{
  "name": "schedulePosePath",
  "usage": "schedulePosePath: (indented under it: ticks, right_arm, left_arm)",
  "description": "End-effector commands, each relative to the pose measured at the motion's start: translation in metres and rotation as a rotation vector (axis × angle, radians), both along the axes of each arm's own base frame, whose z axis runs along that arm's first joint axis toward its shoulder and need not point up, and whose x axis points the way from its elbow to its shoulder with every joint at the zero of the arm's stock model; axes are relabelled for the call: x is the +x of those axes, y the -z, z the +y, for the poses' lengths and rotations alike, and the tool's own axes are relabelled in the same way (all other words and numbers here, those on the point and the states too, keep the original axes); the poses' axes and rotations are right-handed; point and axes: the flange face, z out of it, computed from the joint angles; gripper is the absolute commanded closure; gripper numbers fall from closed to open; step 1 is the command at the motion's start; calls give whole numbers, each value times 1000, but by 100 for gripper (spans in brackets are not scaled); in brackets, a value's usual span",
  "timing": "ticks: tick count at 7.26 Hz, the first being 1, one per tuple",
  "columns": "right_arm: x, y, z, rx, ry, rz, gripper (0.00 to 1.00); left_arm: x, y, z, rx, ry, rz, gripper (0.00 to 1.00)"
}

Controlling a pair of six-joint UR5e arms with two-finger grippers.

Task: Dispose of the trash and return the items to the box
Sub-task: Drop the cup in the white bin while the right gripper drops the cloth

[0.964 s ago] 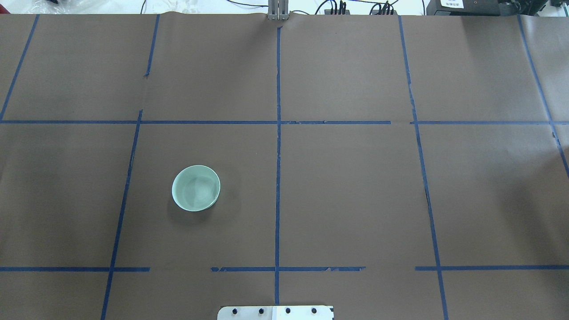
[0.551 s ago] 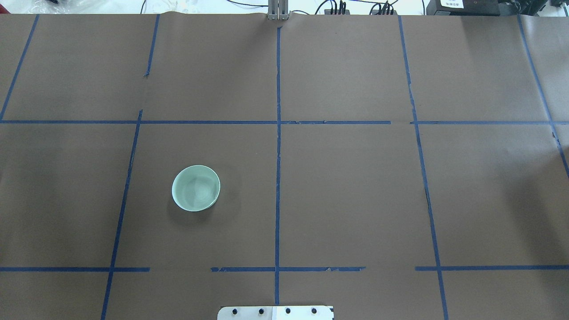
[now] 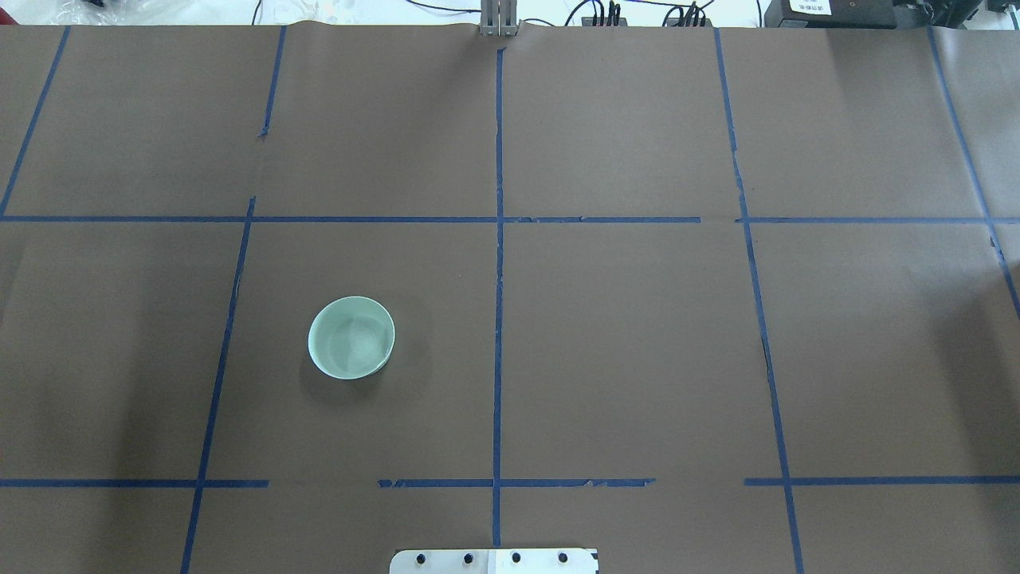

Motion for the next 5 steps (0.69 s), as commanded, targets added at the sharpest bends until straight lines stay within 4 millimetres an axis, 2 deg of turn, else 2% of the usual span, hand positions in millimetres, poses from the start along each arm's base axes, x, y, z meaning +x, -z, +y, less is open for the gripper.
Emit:
schedulePosePath:
  ticks: [1,2,3,4,5]
  right_arm:
    - [10,-66,8,-27,43,2,100]
    - [11,-103,9,-1,33,6,100]
    - [11,-124,4,23,25,9,100]
    - [13,-123,-12,17,1,0,100]
    - [15,-125,-20,-9,-41,-9,57]
  left_arm:
    - [-21,105,-17,9,140,-2,0]
    - [-9,142,-12,-37,240,49,0]
    - [13,163,-9,-37,231,73,0]
    - [24,173,-7,-23,213,82,0]
    - [43,187,-4,-31,207,104,0]
